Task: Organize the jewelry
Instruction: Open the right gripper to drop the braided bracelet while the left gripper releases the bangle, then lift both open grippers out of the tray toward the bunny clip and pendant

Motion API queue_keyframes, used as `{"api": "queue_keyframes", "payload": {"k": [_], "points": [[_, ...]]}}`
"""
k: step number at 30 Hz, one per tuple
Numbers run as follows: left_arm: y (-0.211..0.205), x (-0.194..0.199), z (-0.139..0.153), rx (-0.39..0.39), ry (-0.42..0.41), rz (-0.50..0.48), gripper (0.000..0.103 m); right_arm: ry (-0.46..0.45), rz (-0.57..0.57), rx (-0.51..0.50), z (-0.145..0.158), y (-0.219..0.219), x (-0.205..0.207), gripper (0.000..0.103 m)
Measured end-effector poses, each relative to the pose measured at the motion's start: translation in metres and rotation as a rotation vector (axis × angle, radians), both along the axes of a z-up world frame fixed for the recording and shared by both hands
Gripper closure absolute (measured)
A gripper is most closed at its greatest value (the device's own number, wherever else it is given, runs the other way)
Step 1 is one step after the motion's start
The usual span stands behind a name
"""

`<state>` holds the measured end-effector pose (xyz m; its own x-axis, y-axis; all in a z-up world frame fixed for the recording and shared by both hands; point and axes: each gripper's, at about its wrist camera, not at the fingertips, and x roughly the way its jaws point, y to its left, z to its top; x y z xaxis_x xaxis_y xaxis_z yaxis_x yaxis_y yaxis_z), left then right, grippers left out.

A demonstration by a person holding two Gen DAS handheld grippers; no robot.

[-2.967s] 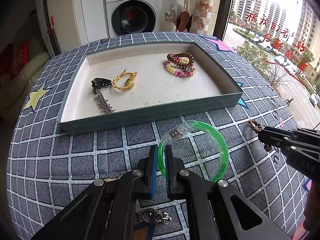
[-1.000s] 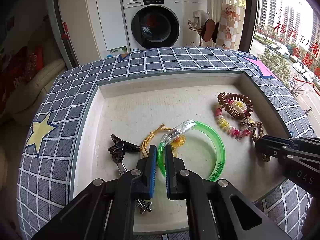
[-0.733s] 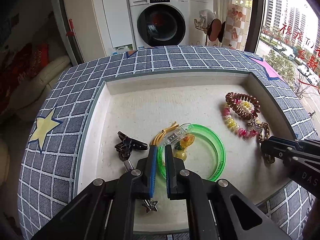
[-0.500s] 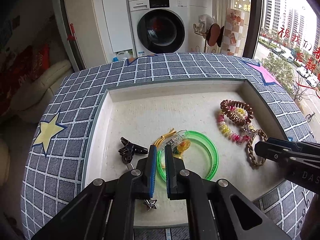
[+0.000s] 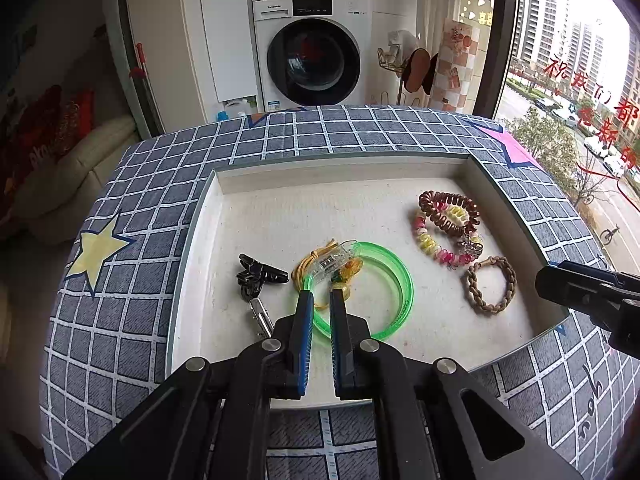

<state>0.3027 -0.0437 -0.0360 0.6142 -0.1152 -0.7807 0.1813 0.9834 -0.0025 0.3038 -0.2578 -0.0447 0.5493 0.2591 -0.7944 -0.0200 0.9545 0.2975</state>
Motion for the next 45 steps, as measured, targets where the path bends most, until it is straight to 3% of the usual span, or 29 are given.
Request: {"api": "queue_keyframes", "payload": {"k": [4,12,17,30,32,34,35,36,45], "points": [[0.008,-0.013,0.003,-0.027,0.010,0.004,0.083,0.004,-0.007,0.002,0.002,-0.003,-0.013,0.044],[0.013,-0.038,0.003,-0.032,0.023,-0.006,0.083,0.020,-0.009,0.011,0.000,-0.003,-0.047,0.044],[0.010,-0.047,0.004,-0.040,0.025,-0.020,0.083,0.036,-0.016,0.010,-0.004,-0.006,-0.065,0.035],[0.009,-0.073,0.000,-0.054,0.048,-0.032,0.082,0.065,-0.041,-0.003,-0.013,-0.015,-0.098,0.030],[0.009,-0.076,0.000,-0.060,0.051,-0.035,0.082,0.066,-0.050,-0.010,-0.014,-0.017,-0.103,0.020],[0.010,-0.079,0.000,-0.063,0.051,-0.037,0.082,0.065,-0.057,-0.009,-0.015,-0.019,-0.107,0.020],[0.010,-0.080,0.001,-0.066,0.053,-0.038,0.050,0.066,-0.063,-0.009,-0.015,-0.021,-0.110,0.020],[0.011,-0.081,0.001,-0.068,0.058,-0.035,0.000,0.067,-0.068,-0.007,-0.015,-0.022,-0.111,0.020],[0.005,-0.085,-0.012,-0.040,0.007,-0.027,0.000,0.041,-0.065,0.012,-0.014,-0.023,-0.126,0.016]]}}
